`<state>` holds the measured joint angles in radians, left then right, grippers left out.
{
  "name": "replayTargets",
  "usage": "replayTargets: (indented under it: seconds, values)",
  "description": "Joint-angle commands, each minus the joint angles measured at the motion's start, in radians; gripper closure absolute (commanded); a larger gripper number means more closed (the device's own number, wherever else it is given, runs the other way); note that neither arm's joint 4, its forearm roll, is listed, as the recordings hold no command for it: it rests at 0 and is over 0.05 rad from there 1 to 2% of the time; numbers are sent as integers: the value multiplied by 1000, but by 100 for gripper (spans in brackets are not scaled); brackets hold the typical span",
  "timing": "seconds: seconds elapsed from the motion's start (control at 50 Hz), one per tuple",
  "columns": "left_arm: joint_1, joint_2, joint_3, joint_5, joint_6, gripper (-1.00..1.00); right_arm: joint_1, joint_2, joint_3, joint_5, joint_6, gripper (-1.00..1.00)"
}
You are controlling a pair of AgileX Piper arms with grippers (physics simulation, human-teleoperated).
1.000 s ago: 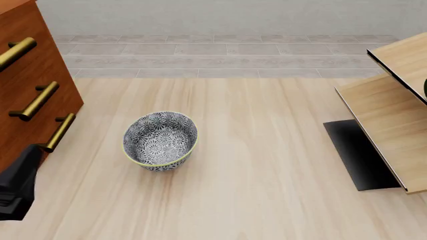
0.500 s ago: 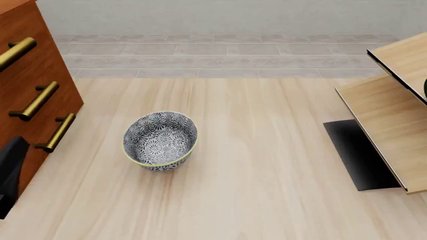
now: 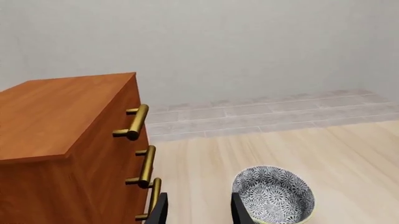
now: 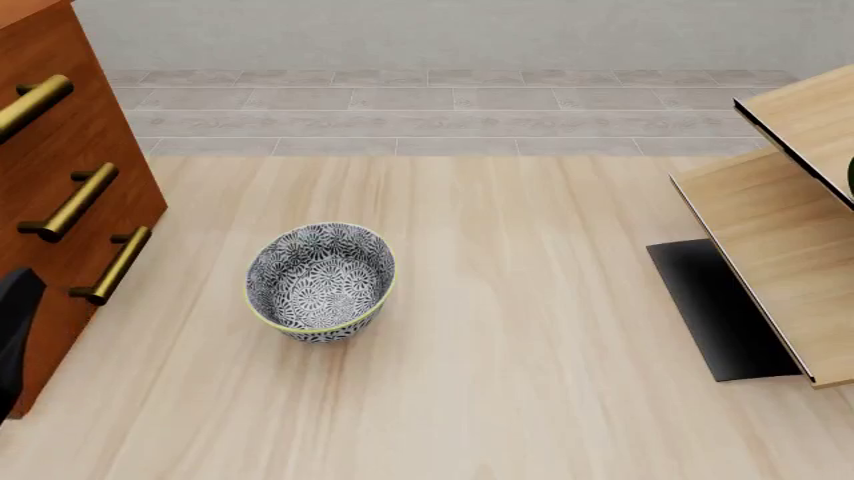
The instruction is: Put the wine bottle on the wine rack.
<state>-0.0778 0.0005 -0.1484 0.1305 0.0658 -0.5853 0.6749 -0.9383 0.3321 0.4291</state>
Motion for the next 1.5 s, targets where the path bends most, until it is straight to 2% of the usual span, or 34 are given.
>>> replayTargets:
  seconds: [0.02, 0.28, 0.44, 0.56, 0.68, 0.86, 0.94, 0.98, 1.08, 1.14, 1.18, 1.24, 1.5]
  values:
    - [4, 0, -5, 5, -3, -100, 44, -96, 48, 27, -46, -100]
    - [-4, 0, 6, -6, -8, -100, 95, -193, 157, 37, -59, -100]
    - [-5, 0, 0, -4, -7, -100, 116, -221, 181, 41, -72, -100]
    - [-2, 0, -1, -5, -8, -100, 152, -264, 190, 59, -136, -100]
    - [-7, 0, 2, -11, -9, -100, 168, -293, 216, 68, -145, -100]
    - [-6, 0, 2, -14, -16, -100, 215, -342, 237, 102, -192, -100]
    - [-11, 0, 1, -12, -17, -100, 239, -363, 239, 115, -249, -100]
    - [-13, 0, -3, -8, -16, -100, 240, -372, 240, 123, -236, -100]
    - [-11, 0, -17, 0, -12, -100, 255, -410, 250, 138, -293, -100]
    - [-12, 0, -21, 3, -12, -100, 259, -419, 251, 150, -291, -100]
    - [-11, 0, -26, 6, -10, -100, 278, -435, 246, 167, -319, -100]
    - [-13, 0, -28, 10, -7, -100, 282, -458, 238, 184, -333, -100]
    - [-21, 0, -46, 28, 2, -100, 314, -526, 260, 217, -369, -100]
